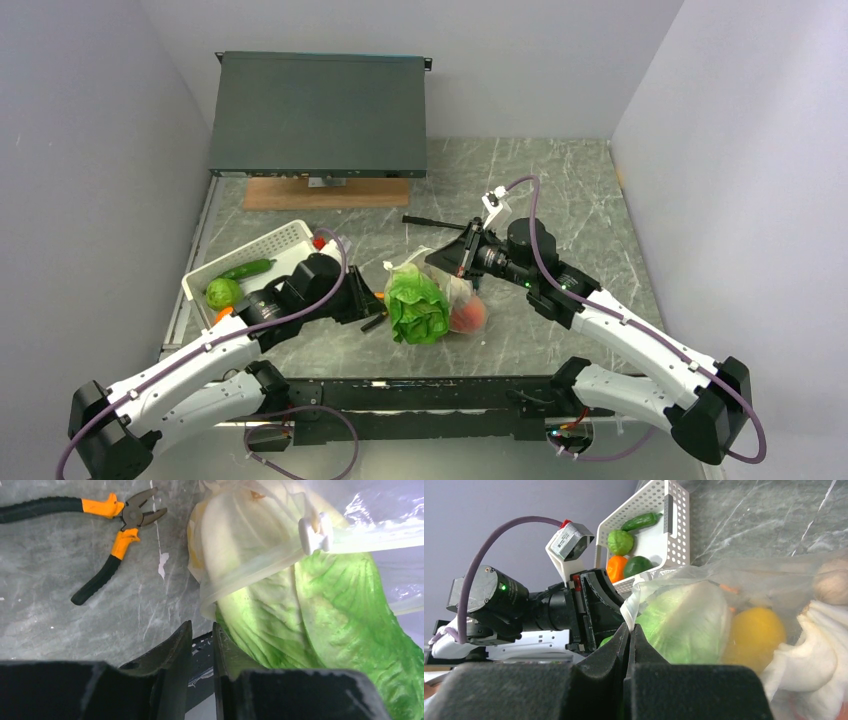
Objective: Place the food in the zip-top bag and seal the zipper
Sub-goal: Adjust the fake vegetable in the zipper food storage bag.
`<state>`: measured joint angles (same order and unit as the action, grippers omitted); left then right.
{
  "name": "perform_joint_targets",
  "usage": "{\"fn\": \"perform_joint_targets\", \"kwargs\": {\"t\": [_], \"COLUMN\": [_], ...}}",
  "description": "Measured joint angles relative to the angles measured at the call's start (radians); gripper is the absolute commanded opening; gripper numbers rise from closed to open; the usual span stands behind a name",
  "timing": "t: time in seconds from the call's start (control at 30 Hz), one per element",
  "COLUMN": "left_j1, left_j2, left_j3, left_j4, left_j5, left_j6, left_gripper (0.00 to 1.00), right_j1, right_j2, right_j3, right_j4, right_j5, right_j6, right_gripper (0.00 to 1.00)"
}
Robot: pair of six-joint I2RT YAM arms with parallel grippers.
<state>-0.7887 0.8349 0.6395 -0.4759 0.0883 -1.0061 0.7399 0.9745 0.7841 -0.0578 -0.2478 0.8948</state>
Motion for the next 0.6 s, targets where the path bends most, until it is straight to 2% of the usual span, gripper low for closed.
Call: {"fn": "perform_joint_targets", "kwargs": {"t": [0.13,0.37,0.47,0.53,0.6], "left_j1": [0.000,0.000,-0.002,-0.008,-0.016], "left_j2": [0.000,0.016,0.018,0.016,0.013], "left_j3": [-0.002,-0.081,-0.118,-0.150,-0.181], "left_j4": [0.038,0.214,0.266,0.322,0.377], "left_j5": [-0.025,-0.022,-0.035,-0.049,-0.065], "left_j6": [0.005,0.010,0.010,0.011,0.014], "left_gripper": [0.31,0.30,0.27,0.21,0.20], "right_j1": [-0.002,-0.006,-0.006,-0.006,-0.006], "right_j2": [0.003,0.010,0.011,0.013,0.013], "right_j3": [0.000,0.000,0.000,0.000,0.000], "right_j4": [0.005,0.006,0.006,0.007,0.006], "right_j5": [-0.009,-0.025,-0.028,-0.035,-0.043], "right_j6": [0.000,0.007,0.012,0.017,0.022], "right_gripper": [0.00,0.00,0.00,0.00,0.00]}}
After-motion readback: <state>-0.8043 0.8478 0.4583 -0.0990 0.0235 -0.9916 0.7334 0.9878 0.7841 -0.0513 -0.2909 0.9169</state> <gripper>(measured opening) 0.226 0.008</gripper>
